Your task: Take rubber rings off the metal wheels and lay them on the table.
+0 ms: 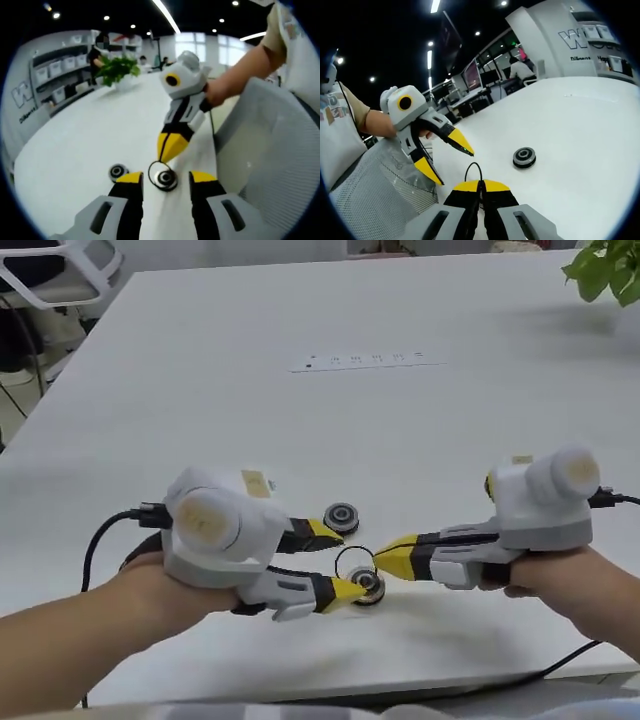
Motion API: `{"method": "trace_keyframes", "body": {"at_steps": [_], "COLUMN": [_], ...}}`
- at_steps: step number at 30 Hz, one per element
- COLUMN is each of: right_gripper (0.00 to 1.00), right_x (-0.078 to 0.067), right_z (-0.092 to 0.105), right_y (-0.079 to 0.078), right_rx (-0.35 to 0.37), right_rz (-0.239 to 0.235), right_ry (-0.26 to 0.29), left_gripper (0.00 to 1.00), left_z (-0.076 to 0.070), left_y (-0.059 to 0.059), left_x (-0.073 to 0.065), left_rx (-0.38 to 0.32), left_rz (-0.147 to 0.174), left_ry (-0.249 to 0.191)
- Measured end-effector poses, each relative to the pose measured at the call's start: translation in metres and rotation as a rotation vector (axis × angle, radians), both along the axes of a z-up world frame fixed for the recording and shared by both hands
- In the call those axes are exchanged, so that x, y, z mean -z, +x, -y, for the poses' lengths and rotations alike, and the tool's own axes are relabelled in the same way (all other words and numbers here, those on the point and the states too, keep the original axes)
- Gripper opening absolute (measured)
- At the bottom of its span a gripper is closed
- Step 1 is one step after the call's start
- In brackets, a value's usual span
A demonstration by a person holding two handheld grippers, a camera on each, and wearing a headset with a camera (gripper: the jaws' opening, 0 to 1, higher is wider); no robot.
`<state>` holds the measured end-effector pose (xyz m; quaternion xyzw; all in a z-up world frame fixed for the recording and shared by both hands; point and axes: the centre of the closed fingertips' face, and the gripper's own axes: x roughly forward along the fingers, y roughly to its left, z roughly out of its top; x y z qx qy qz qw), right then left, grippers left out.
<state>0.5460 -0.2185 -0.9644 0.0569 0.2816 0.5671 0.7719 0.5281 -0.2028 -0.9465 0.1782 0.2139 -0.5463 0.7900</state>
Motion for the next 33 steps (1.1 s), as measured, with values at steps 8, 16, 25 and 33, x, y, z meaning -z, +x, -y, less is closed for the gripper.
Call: {"method": "trace_keyframes", "body": {"at_steps": [8, 16, 25, 33], "right_gripper": [0.0, 0.0, 0.0, 0.0], "right_x": [-0.01, -0.016, -0.015, -0.007], "right_z": [-0.009, -0.022, -0.038, -0.051], "right_y": [0.005, 0.012, 0.015, 0.014], "right_rx": [-0.019, -0.042, -0.076, -0.107], "right_rz": [0.013, 0.027, 0.033, 0.031], "right_ry": [0.005, 0.002, -0.015, -0.042], "left_gripper": [0.45, 0.54, 0.6, 0.64], "left_z": [-0.019, -0.043, -0.063, -0.077], "left_y": [0.001, 0.002, 0.003, 0.002], "left_x": [-0.015, -0.021, -0.025, -0.026], "left_rx": [-0.042, -0.084, -0.129, -0.169], "left_rz": [0.006, 0.01, 0.018, 0.014], "left_ry": [-0.04, -0.048, -0.052, -0.063]}}
